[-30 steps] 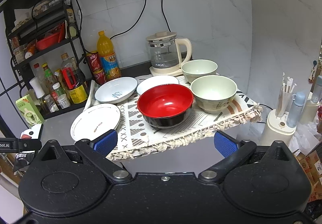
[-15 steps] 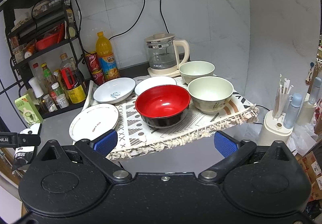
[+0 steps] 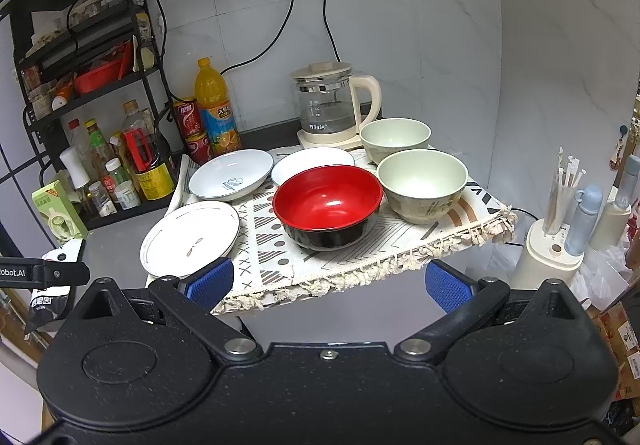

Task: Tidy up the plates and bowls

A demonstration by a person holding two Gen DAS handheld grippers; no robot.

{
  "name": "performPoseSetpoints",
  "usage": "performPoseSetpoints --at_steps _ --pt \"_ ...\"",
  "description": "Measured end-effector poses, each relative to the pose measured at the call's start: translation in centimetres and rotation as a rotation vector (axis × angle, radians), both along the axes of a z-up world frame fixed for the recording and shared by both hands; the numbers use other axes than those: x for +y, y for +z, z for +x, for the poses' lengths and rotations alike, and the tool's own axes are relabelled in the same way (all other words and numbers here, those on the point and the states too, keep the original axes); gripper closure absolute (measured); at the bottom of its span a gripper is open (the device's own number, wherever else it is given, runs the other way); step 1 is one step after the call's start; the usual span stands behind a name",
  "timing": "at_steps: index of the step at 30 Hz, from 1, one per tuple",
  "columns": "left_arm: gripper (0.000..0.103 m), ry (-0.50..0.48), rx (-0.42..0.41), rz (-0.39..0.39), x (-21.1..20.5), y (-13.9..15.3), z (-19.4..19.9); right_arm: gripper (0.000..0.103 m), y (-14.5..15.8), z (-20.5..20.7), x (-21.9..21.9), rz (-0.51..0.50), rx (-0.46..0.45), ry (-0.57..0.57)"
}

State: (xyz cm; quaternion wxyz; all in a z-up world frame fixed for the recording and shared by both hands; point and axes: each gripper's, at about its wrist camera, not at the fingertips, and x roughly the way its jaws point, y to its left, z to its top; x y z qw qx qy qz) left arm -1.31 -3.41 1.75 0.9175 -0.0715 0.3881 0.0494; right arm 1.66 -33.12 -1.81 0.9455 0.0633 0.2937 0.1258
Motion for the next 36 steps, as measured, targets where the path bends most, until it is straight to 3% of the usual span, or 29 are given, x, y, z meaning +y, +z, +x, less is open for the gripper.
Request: performPoseSetpoints --at_steps 15,29,36 --pt "0.001 -0.027 0.017 0.011 -0.1 -0.9 2.9 0.000 -0.1 1.5 -0.2 -0.015 0.009 -0.004" --pt "0.002 -0.060 0.088 -0.026 0.4 -2.2 9.4 0.000 -0.8 6.5 -0.6 -0.021 0.057 -0.040" --pt "0.002 -0.117 0.085 -0.041 0.6 -2.7 12.9 0.000 -1.6 9.0 -0.1 -0.018 0.094 -0.075"
